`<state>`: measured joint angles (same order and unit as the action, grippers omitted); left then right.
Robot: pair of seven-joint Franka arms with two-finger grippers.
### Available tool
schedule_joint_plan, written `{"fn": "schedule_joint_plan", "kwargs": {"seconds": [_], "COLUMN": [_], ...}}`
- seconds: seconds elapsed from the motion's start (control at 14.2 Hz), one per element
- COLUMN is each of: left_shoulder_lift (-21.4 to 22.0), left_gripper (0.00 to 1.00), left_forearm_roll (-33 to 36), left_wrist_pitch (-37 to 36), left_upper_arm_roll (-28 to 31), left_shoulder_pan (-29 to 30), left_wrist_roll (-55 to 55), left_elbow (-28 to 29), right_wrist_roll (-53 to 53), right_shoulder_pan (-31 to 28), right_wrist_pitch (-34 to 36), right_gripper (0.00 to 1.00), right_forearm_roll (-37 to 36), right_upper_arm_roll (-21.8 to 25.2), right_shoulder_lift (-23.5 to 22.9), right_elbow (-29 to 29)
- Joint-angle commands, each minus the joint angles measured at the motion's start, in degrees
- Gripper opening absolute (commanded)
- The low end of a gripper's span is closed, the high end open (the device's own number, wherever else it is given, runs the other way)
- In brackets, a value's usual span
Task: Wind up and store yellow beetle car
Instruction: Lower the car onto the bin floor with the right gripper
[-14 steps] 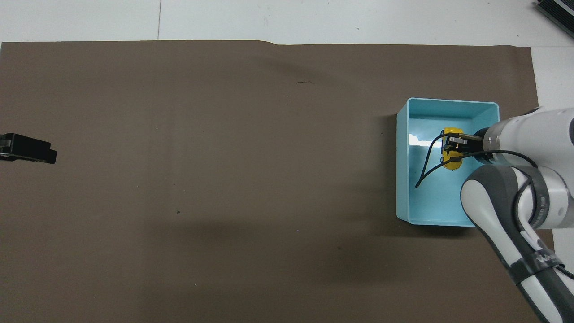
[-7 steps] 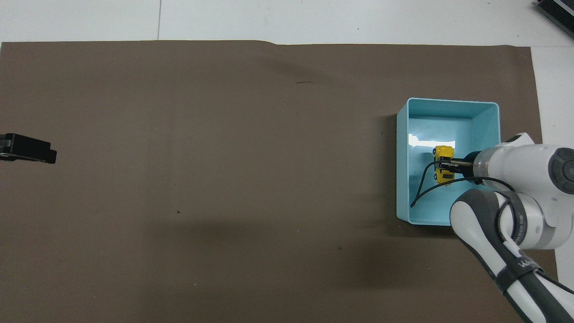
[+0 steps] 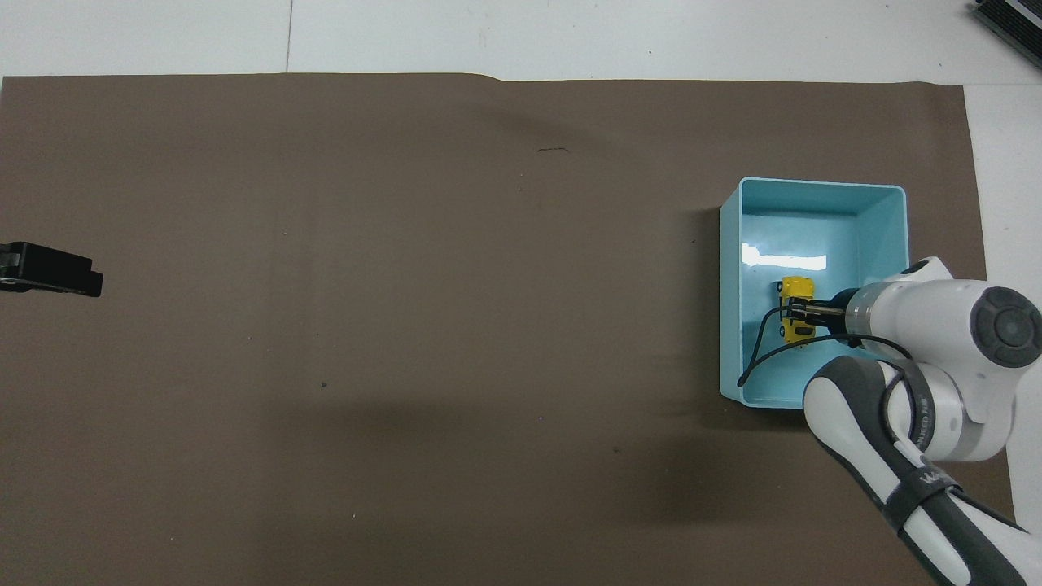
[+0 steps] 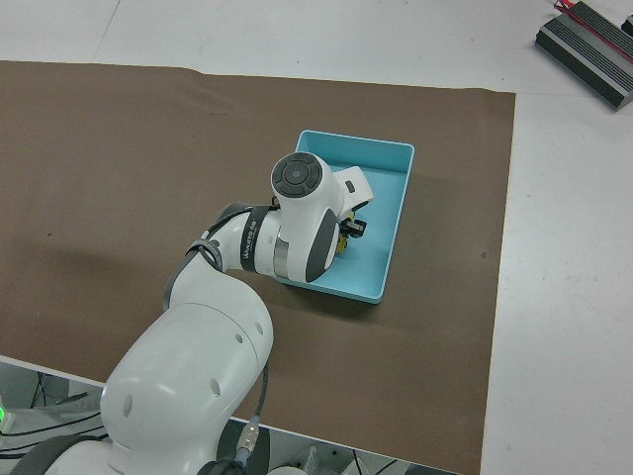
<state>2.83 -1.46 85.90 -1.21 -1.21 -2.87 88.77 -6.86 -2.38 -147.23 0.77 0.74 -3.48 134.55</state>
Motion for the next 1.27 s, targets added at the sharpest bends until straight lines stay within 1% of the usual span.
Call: {"fn": "schedule_joint_plan", "kwargs": {"seconds": [0.0, 0.42, 0.49, 0.56, 0.63, 0.7, 0.77, 0.91, 1.2], "left_shoulder_lift": [0.1, 0.1, 0.1, 0.1, 0.1, 0.1, 0.1, 0.1, 0.1], "left_gripper": [1.00, 1.00, 1.00, 1.00, 1.00, 1.00, 1.00, 1.00, 1.00], "left_forearm_roll": [-0.3, -0.3, -0.3, -0.3, -0.3, -0.3, -0.3, -0.3, -0.3], "left_wrist_pitch": [-1.1, -1.1, -1.1, -1.1, -1.1, -1.1, -1.1, -1.1, -1.1], "left_upper_arm_roll": [0.1, 0.1, 0.1, 0.0, 0.1, 0.0, 0.1, 0.1, 0.1], "left_shoulder_pan": [0.1, 0.1, 0.1, 0.1, 0.1, 0.1, 0.1, 0.2, 0.1], "left_wrist_roll": [0.4, 0.4, 0.4, 0.4, 0.4, 0.4, 0.4, 0.5, 0.5], "left_elbow": [-0.7, -0.7, -0.7, -0.7, -0.7, -0.7, -0.7, -0.7, -0.7], "right_wrist_roll": [2.9, 3.3, 2.8, 2.7, 2.7, 2.6, 2.7, 3.8, 5.7], "right_shoulder_pan": [-0.8, -0.2, 0.0, 0.5, 1.4, 2.2, 3.1, 2.5, 2.0], "right_wrist_pitch": [-1.5, -0.8, -0.6, -0.3, 1.1, 3.4, 4.4, 5.7, 13.2], "right_gripper": [0.00, 0.00, 0.29, 0.52, 0.98, 1.00, 1.00, 1.00, 1.00], "right_forearm_roll": [1.7, 1.7, 1.7, 1.7, 1.7, 1.6, 1.6, 1.2, 1.2], "right_upper_arm_roll": [-0.4, -0.4, -0.4, -0.5, -0.4, -0.5, -0.4, -0.4, -0.4], "right_shoulder_lift": [-0.5, -0.8, -1.1, -1.3, -1.6, -1.7, -2.1, -2.4, -1.7], "right_elbow": [0.5, 0.2, -0.3, -0.5, -1.7, -2.4, -3.6, -5.3, -11.1]}}
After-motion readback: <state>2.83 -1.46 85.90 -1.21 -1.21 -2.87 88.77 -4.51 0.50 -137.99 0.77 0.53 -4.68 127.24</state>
